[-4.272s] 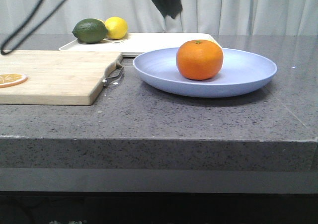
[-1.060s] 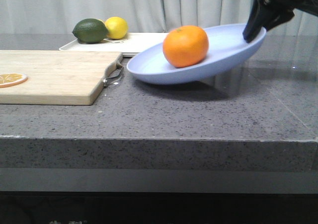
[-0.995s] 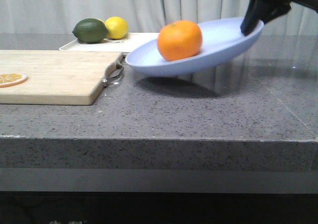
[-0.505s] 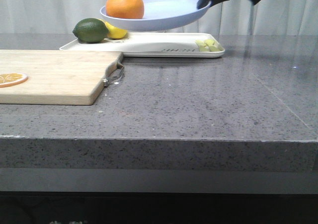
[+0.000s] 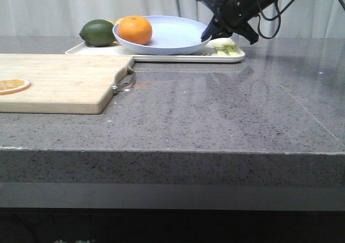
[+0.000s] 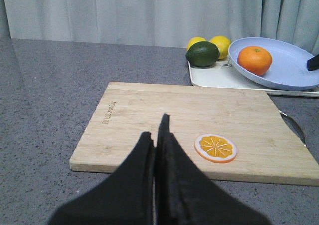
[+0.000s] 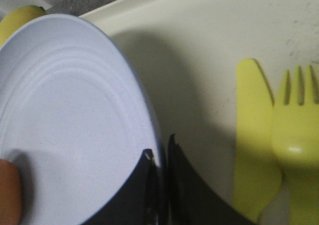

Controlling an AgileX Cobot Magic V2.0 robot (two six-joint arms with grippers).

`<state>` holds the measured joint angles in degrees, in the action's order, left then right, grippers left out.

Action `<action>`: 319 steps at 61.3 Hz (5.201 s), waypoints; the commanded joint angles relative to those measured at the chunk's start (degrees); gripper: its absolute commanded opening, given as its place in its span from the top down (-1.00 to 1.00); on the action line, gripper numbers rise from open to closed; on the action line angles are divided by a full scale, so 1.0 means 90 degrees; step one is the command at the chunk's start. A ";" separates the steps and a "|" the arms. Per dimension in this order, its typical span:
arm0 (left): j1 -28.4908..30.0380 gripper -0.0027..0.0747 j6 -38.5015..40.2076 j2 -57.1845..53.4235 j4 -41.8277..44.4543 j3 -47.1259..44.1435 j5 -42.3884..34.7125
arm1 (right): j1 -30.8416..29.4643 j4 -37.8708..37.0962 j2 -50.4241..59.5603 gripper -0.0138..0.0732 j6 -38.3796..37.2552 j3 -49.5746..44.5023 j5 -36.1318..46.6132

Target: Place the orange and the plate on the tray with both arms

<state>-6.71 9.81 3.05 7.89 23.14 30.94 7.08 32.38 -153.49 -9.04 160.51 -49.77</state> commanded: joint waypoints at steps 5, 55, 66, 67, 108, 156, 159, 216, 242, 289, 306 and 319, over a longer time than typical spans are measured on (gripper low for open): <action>0.0014 0.98 0.0040 0.0081 0.0013 0.0156 -0.0535 | -0.0011 0.0350 0.0476 0.79 0.0031 0.0272 0.0597; 0.0014 0.98 0.0040 0.0081 0.0013 0.0156 -0.0535 | -0.0529 -0.0725 0.1839 -0.02 0.0051 0.0758 -0.1977; 0.0014 0.98 0.0040 0.0081 0.0013 0.0156 -0.0535 | -0.0508 -0.1707 0.2460 0.59 0.0017 0.0790 -0.2981; 0.0014 0.98 0.0040 0.0081 0.0013 0.0156 -0.0535 | -0.0508 -0.1706 0.2504 0.61 0.0017 0.0783 -0.2981; 0.0014 0.98 0.0040 0.0081 0.0013 0.0156 -0.0535 | -0.0508 -0.4254 0.7360 0.82 0.1195 -0.5545 -0.2961; 0.0014 0.98 0.0040 0.0081 0.0013 0.0156 -0.0535 | -0.0508 -0.3752 1.4171 0.82 0.1335 -1.4356 0.1857; 0.0014 0.98 0.0040 0.0081 0.0013 0.0156 -0.0535 | -0.0508 -0.3752 1.4521 0.82 0.1335 -1.4609 0.2034; 0.0014 0.98 0.0040 0.0081 -0.0042 0.0156 -0.0535 | -0.0508 -0.3752 1.6137 0.82 0.1335 -1.5218 0.2980; 0.0014 0.98 0.0040 0.0081 -0.0049 0.0140 -0.0584 | -0.0508 -0.3752 1.6137 0.82 0.1335 -1.5218 0.2980; 0.0655 0.98 -0.0180 -0.0501 -0.0946 -0.2614 -0.2894 | -0.0508 -0.3752 1.6137 0.82 0.1335 -1.5216 0.2969; 0.0655 0.98 -0.0180 -0.0501 -0.0946 -0.2617 -0.2855 | -0.0508 -0.3752 1.6137 0.82 0.1335 -1.5216 0.2974; 0.0655 0.98 -0.0180 -0.0501 -0.0946 -0.2617 -0.2855 | -0.0508 -0.3752 1.6137 0.82 0.1335 -1.5216 0.2974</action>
<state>-0.98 8.13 -0.23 0.00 -0.02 10.32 2.48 -1.45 -7.57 2.80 22.23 -27.94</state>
